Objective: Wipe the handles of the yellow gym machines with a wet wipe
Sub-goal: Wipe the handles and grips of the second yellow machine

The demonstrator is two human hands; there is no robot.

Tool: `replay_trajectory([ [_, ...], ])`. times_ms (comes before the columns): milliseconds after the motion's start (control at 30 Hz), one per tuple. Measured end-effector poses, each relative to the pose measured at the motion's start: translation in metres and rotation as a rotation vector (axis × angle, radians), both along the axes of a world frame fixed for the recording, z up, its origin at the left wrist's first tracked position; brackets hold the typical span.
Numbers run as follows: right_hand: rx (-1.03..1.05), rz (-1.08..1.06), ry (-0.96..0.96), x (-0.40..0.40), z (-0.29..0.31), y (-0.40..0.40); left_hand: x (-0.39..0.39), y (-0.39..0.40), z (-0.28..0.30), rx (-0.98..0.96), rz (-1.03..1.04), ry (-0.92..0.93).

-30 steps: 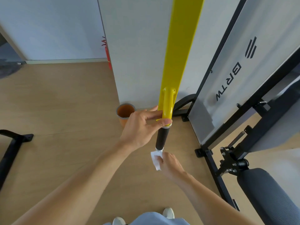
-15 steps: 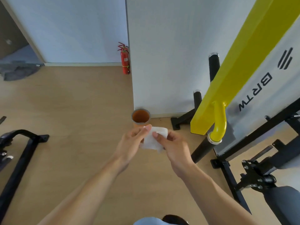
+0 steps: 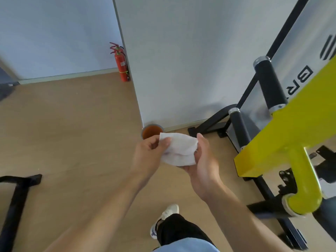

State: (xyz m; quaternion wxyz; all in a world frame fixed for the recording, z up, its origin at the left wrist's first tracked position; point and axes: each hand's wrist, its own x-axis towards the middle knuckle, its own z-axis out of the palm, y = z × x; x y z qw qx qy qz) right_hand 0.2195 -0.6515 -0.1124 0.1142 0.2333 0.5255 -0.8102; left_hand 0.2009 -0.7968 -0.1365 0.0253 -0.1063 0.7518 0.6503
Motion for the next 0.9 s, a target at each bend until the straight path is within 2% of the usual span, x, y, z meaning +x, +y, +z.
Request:
replay_trajectory([
  [133,0.08,-0.07,0.073,-0.035,0.001,0.002,-0.059,0.002,0.007,-0.075,-0.111,0.002],
  [267,0.069,-0.237,0.154,-0.055,0.005,0.003,-0.118,0.007,0.018,-0.132,-0.235,0.023],
  [433,0.138,-0.469,0.226,-0.069,0.017,0.002,-0.169,0.041,0.02,-0.082,-0.41,0.044],
  [567,0.202,-0.66,0.267,-0.073,0.03,0.012,-0.182,0.082,0.028,-0.008,-0.631,0.051],
  [633,0.161,-0.781,0.253,-0.077,0.038,0.017,-0.19,0.1,0.03,0.042,-0.73,0.057],
  [800,-0.181,-1.025,0.084,-0.078,0.049,0.025,-0.214,0.137,0.025,0.089,-0.888,0.032],
  [900,-0.218,-1.223,0.093,-0.08,0.054,0.019,-0.226,0.153,0.022,0.09,-1.084,0.011],
])
